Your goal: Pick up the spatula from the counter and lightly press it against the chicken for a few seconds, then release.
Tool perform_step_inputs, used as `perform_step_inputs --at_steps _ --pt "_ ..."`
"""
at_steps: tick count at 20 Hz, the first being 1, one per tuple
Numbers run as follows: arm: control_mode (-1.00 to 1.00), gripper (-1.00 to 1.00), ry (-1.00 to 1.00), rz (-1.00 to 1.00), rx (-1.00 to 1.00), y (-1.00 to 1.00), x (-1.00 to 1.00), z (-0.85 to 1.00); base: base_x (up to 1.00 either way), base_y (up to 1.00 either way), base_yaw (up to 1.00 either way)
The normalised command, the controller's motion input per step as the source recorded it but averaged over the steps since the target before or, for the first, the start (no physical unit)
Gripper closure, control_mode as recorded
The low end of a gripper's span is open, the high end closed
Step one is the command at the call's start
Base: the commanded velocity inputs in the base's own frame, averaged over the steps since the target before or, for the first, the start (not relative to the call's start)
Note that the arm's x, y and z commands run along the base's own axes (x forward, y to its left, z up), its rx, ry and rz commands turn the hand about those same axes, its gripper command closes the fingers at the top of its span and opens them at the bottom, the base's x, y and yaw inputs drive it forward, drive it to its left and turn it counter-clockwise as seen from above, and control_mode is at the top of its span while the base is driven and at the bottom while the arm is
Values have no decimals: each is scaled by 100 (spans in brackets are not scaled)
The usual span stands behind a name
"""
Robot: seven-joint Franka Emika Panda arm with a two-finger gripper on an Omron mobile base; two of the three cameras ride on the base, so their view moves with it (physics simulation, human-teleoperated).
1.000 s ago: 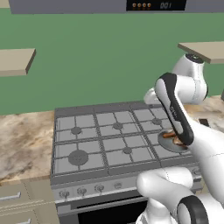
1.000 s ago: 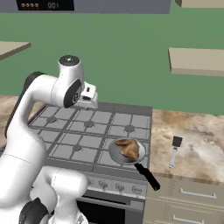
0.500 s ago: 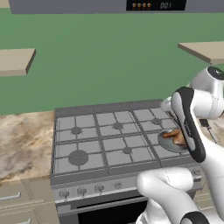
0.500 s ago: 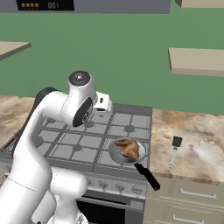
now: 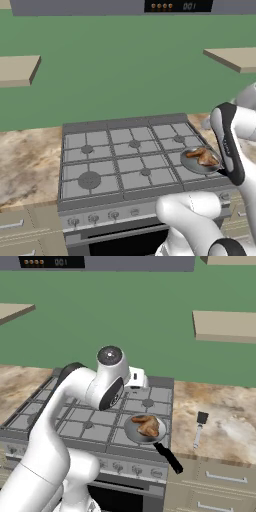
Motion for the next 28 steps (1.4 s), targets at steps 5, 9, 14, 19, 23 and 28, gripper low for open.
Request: perform_step_inputs --at_steps 5,9,14,19,23,28 --pt "-100 -100 1 -3 -12 -53 0 -2 0 0 0" --pt "-100 -100 6 -9 -14 -43 0 -11 0 0 0" --pt "-100 -100 4 -10 -6 -19 0 -18 0 0 0" --pt "-100 -100 6 -5 3 -11 7 -18 0 0 0" --pt "-100 -100 8 0 5 -23 15 0 0 0 0" --pt "-100 -100 12 -2 0 -51 16 0 0 0 0"
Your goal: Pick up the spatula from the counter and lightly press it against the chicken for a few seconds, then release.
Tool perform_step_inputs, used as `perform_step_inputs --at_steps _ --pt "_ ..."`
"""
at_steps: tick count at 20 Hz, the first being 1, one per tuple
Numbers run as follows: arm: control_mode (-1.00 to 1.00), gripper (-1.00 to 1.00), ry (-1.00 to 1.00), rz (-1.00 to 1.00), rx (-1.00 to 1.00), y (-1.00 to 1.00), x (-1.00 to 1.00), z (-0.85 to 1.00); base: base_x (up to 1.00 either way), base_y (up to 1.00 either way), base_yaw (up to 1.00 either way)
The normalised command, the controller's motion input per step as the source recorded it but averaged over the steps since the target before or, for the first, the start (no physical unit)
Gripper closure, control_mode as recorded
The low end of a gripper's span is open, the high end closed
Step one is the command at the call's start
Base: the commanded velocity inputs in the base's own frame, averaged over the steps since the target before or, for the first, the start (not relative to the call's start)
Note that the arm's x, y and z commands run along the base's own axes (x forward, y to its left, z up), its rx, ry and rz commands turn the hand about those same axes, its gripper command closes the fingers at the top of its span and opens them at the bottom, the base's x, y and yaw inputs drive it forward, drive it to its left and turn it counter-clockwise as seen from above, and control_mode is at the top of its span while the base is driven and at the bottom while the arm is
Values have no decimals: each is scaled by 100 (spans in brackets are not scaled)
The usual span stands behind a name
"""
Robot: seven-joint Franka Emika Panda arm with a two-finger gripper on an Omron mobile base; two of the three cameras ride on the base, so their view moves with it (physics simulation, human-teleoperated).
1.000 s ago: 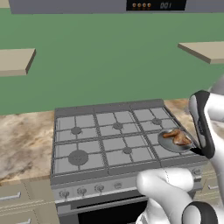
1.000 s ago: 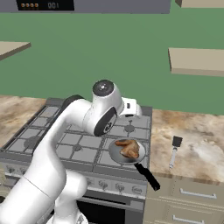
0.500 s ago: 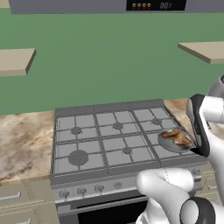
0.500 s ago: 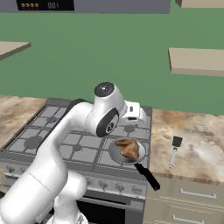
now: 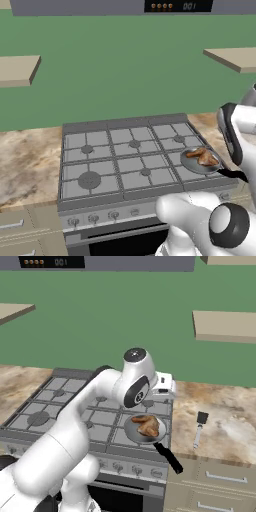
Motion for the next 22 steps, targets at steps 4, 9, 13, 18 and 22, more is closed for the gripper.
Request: perform_step_inputs --at_steps 4,9,13,18,22 --pt "-100 -100 14 -3 0 -40 14 -14 0 0 0" --pt "-100 -100 7 -1 2 -37 8 -21 0 0 0" --pt "-100 -100 5 0 7 -27 4 -27 0 0 0" --pt "-100 -100 0 0 8 -41 6 -37 0 0 0" --pt "-100 -100 0 0 2 -29 16 -26 0 0 0"
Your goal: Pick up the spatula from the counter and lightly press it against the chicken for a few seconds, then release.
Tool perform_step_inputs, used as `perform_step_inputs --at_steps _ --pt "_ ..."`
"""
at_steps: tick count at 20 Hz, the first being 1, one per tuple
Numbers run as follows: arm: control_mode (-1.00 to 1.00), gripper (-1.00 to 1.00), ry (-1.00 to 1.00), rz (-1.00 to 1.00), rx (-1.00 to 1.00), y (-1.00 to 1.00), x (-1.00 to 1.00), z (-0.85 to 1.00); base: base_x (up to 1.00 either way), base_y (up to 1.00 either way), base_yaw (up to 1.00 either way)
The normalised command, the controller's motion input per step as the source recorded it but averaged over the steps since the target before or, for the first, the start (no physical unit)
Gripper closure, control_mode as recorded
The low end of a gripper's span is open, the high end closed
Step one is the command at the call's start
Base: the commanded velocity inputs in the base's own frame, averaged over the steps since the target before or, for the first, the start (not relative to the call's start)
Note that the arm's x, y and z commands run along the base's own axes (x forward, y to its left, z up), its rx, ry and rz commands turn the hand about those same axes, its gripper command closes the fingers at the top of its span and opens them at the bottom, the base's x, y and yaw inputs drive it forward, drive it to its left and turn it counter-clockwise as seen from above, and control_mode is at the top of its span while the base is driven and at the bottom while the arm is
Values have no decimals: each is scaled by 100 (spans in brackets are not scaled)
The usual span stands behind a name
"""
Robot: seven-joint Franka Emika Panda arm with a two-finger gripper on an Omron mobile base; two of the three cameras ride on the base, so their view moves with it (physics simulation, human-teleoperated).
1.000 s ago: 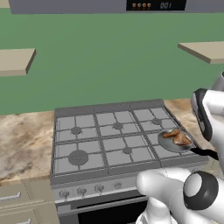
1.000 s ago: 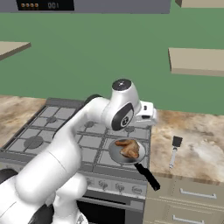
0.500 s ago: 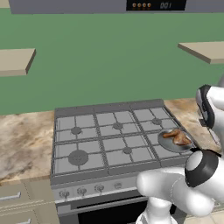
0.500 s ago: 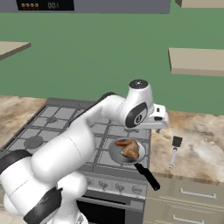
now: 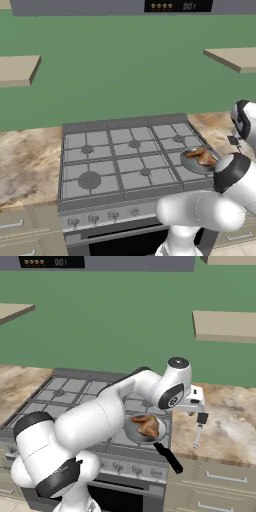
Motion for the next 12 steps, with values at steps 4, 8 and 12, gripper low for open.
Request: perform_step_inputs --at_steps 4,8,12 --pt "-100 -100 0 0 0 -14 13 -19 0 0 0" --pt "-100 -100 3 0 0 -10 10 -25 0 0 0" --pt "-100 -100 2 0 0 -15 9 -30 0 0 0"
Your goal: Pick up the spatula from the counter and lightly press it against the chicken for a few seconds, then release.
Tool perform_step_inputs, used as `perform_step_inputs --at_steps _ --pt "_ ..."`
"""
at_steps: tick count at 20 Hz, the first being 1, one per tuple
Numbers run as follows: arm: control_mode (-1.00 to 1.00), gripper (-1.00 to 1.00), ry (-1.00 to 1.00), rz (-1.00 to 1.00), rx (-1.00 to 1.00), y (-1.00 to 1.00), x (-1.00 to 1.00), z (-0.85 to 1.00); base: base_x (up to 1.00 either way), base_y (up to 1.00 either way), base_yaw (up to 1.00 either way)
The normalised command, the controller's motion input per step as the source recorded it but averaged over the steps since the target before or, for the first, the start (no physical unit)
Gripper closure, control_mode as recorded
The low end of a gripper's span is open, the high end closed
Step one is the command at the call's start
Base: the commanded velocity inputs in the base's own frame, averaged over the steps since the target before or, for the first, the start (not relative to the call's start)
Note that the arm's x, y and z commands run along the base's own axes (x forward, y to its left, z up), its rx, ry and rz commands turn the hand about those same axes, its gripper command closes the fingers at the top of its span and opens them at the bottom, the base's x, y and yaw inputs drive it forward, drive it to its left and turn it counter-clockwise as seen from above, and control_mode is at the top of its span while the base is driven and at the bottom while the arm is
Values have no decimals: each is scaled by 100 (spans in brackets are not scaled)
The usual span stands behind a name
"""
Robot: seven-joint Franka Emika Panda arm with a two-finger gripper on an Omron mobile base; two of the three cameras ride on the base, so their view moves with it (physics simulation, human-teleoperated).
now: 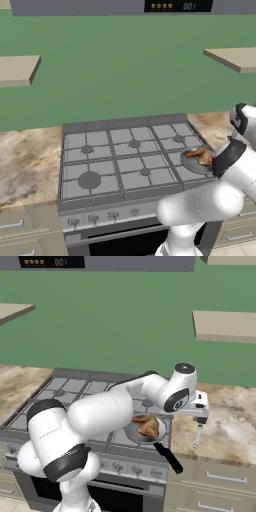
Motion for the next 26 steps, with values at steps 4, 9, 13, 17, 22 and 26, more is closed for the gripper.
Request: perform_step_inputs --at_steps 4,9,13,17,22,26 --pt "-100 -100 4 0 0 -16 9 -31 0 0 0" --pt "-100 -100 3 0 0 -17 10 -17 0 0 0" --pt "-100 -100 4 0 2 -21 13 -12 0 0 0" --pt "-100 -100 6 0 4 -16 10 -25 0 0 0" --pt "-100 -100 4 0 8 -11 3 -19 0 0 0" --pt "-100 -100 3 0 5 -6 0 -12 0 0 0"
